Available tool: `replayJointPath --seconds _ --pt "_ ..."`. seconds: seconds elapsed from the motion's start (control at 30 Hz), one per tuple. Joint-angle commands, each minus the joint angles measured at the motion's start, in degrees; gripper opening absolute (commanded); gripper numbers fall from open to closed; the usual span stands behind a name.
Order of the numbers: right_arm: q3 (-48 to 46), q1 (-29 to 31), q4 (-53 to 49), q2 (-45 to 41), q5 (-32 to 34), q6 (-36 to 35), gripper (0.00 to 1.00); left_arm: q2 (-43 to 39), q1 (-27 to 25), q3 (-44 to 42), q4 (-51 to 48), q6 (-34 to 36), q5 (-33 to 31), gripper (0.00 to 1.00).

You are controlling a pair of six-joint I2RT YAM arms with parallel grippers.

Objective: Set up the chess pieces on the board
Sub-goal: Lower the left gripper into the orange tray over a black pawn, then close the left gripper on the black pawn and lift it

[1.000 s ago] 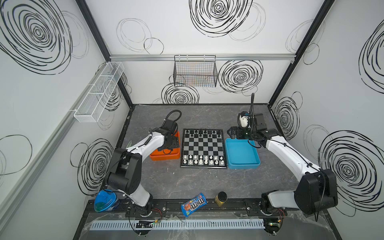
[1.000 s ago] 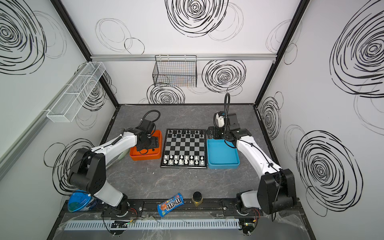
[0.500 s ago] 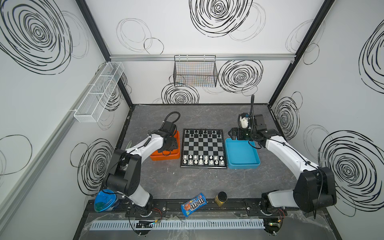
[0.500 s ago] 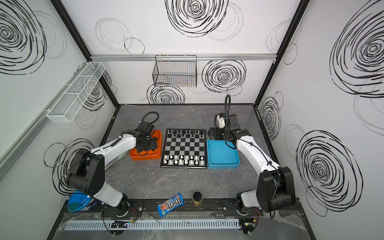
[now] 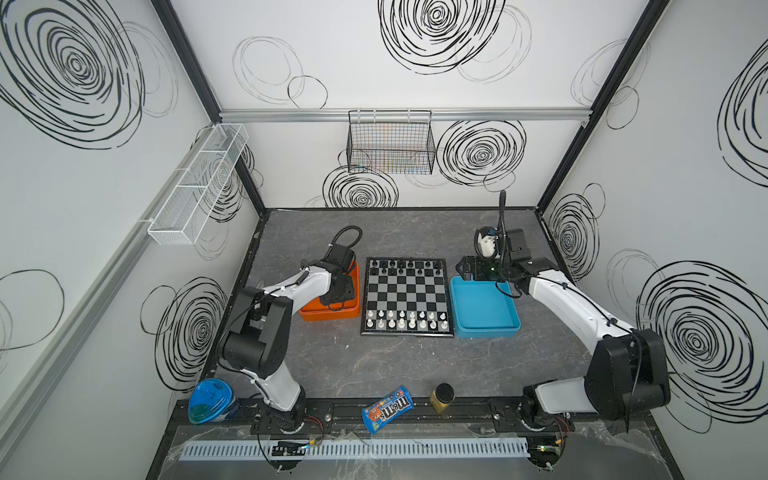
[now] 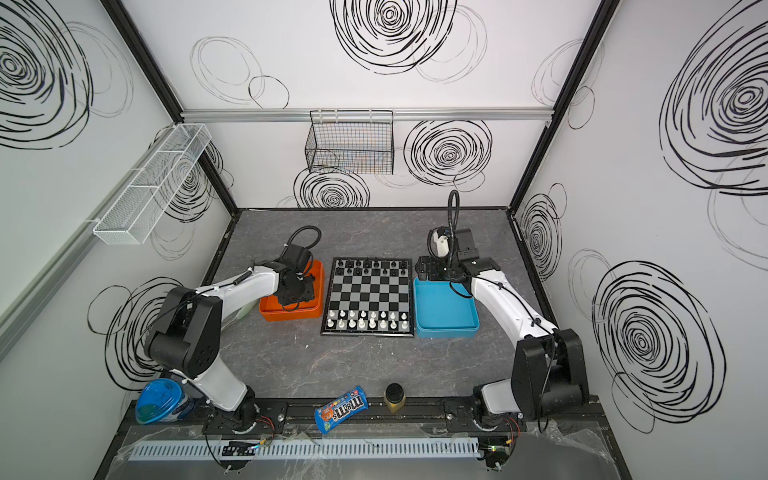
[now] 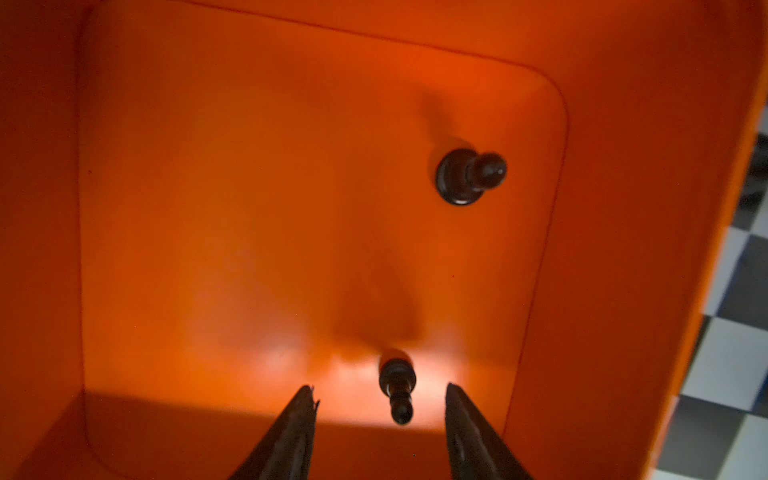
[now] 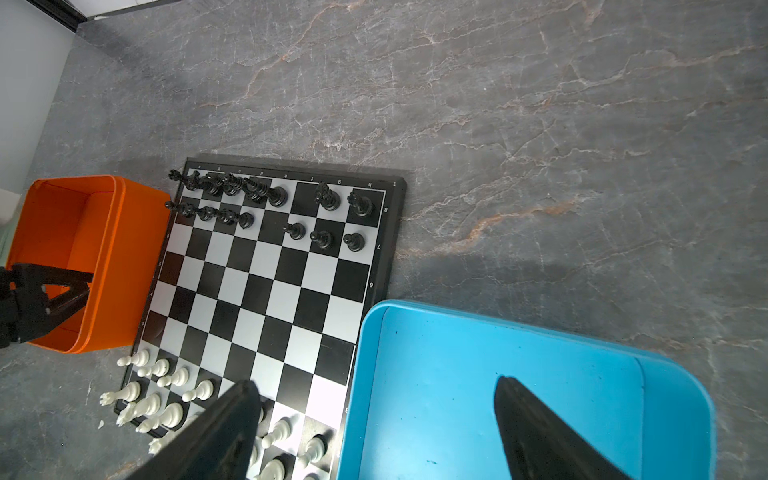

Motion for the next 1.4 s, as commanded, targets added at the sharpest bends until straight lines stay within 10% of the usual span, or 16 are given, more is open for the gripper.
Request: replayJointPath --seconds 0.0,0.47,1.37 --pt "-0.75 -0.52 1.64 0.66 0.85 -1.01 0.92 0.98 0.43 1.59 1.30 -0.27 0.44 0.50" --pt "-0.68 -0.95 1.80 1.84 0.43 -0.96 0.91 3.20 0.40 2.99 0.89 -0.02 0.80 0.26" --pt "-0.25 -1.69 1.47 2.85 -1.63 -0.79 0.90 1.51 -0.23 3.92 -3.49 1.04 0.42 0.11"
